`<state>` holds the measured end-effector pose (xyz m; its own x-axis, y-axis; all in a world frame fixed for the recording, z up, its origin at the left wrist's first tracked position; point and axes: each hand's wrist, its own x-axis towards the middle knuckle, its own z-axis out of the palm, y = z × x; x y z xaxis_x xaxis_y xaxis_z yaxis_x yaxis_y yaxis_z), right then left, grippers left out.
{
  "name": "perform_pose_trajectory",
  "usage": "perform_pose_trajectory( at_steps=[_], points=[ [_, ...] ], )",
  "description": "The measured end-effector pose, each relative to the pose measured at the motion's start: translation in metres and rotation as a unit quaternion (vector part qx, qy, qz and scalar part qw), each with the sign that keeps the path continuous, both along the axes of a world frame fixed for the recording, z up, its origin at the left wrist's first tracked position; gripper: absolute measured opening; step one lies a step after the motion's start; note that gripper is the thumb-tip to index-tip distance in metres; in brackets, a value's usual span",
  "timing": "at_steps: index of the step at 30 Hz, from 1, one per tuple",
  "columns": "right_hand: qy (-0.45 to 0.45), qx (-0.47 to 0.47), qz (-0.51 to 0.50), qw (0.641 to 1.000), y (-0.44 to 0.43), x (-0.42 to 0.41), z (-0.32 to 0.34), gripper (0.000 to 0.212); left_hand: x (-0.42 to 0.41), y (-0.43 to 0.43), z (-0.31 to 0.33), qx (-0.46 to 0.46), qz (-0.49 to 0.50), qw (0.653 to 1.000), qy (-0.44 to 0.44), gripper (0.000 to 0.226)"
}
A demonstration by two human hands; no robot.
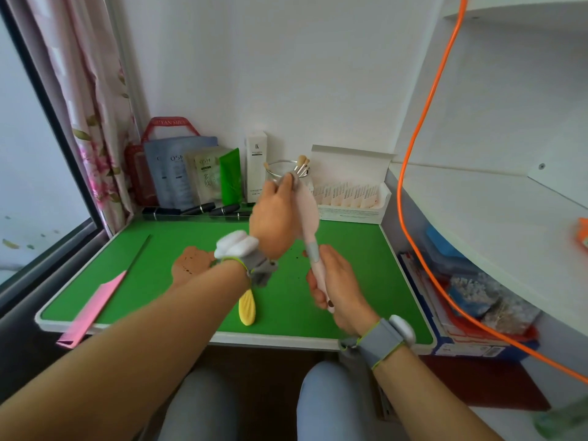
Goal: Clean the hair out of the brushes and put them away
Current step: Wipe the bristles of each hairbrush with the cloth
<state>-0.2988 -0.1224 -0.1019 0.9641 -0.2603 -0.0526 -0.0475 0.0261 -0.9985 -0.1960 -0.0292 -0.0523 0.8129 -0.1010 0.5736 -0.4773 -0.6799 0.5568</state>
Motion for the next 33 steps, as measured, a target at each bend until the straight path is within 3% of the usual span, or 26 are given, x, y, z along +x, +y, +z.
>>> perform_pose_trajectory(
  at_steps=[3,9,13,17,23,33],
  points=[
    [0.003,0.001,0.004,1.0,0.001,0.002,0.0,0.032,0.01,0.001,0.01,0.006,0.001,0.999,0.032,0.033],
    [0.022,0.011,-0.018,1.0,0.0,0.012,0.004,0.032,-0.024,0.0,-0.03,0.06,-0.128,0.987,-0.072,0.045],
    [0.03,0.044,-0.027,0.998,-0.001,0.014,0.006,0.033,-0.045,-0.002,-0.053,0.044,-0.168,0.983,-0.051,0.049],
    [0.04,0.07,-0.007,0.997,0.0,0.013,0.004,0.033,-0.034,0.0,-0.041,0.027,-0.133,0.989,-0.059,0.046],
    [0.029,0.034,0.008,0.999,0.0,0.006,0.0,0.033,0.0,0.002,-0.004,-0.022,-0.018,0.999,0.037,0.037],
    [-0.015,-0.012,-0.063,0.998,0.004,0.015,0.0,0.034,-0.049,-0.009,-0.045,-0.054,-0.124,0.991,-0.003,0.036]
  ],
)
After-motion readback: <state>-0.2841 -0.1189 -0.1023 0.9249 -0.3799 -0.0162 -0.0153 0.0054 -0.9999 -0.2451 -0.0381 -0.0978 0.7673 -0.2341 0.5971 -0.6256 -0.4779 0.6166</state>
